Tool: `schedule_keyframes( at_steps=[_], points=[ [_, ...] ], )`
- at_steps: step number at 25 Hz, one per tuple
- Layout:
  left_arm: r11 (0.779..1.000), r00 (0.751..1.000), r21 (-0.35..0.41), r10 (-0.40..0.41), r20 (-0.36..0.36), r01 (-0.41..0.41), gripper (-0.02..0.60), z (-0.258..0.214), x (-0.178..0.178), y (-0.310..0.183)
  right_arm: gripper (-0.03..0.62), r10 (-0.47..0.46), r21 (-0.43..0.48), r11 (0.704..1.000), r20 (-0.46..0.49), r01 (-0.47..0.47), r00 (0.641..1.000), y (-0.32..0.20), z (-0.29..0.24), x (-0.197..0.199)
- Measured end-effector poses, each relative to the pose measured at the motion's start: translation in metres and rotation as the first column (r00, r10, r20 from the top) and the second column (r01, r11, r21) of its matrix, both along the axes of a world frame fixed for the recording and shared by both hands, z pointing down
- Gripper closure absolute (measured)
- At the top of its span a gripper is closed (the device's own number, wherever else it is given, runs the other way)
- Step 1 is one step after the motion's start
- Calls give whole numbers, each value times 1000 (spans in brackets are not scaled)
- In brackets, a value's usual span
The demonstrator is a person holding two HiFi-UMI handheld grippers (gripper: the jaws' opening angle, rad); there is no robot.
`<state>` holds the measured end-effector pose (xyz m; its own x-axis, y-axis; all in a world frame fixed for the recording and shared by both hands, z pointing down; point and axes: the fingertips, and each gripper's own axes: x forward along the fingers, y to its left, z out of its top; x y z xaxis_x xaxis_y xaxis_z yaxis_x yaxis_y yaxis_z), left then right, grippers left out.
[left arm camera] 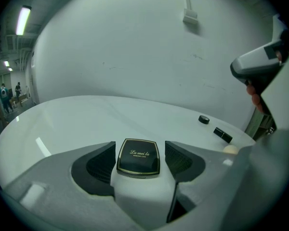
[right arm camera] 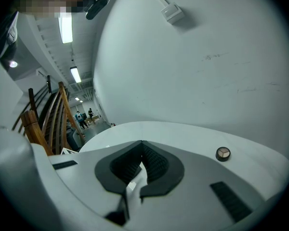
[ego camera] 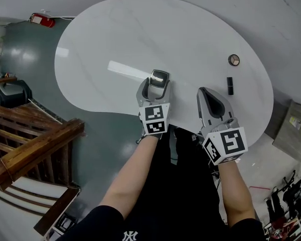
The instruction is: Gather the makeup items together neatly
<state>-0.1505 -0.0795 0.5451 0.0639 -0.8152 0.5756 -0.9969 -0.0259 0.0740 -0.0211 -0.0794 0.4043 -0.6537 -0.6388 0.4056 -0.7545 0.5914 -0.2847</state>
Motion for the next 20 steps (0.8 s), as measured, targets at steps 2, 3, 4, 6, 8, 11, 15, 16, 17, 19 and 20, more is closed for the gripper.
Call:
schedule_keyframes(
  at_steps=[2,3,4,6,8,11,15,16,17,19,20],
  points=[
    [1000,1000,16,3,-1,-3,273,-9,2,-1,582,3,1,1000,5,-3,1000,0,0,3],
    [1000,1000,25,10,-2,-10,273,-15,4,-1,582,4,2,1000,6,-5,1000,0,-1,5],
    [999,1000,34,19,-4,-19,273,-20,8,-2,582,7,4,1000,8,-7,1000,0,-2,7],
    [998,999,52,40,-12,-40,273,-30,17,-3,582,11,8,1000,10,-11,1000,1,-3,12],
    [996,998,68,64,-22,-62,273,-41,26,-3,582,15,15,1000,12,-15,1000,2,-7,15],
    [990,994,93,107,-29,-104,273,-58,38,-3,582,21,26,999,16,-22,1000,3,-13,18],
    [979,986,129,161,-45,-154,280,-77,57,-3,582,31,38,999,18,-31,999,6,-16,27],
    [976,983,138,174,-51,-165,290,-82,63,-2,582,34,40,999,17,-35,999,7,-17,31],
    [973,981,146,187,-58,-177,305,-86,68,-2,582,39,41,998,16,-40,999,8,-17,34],
    [966,974,159,216,-70,-202,351,-93,79,-2,582,52,44,998,15,-53,999,10,-18,42],
    [962,970,164,232,-77,-217,378,-96,86,-1,582,59,46,997,14,-60,998,10,-19,47]
  ],
)
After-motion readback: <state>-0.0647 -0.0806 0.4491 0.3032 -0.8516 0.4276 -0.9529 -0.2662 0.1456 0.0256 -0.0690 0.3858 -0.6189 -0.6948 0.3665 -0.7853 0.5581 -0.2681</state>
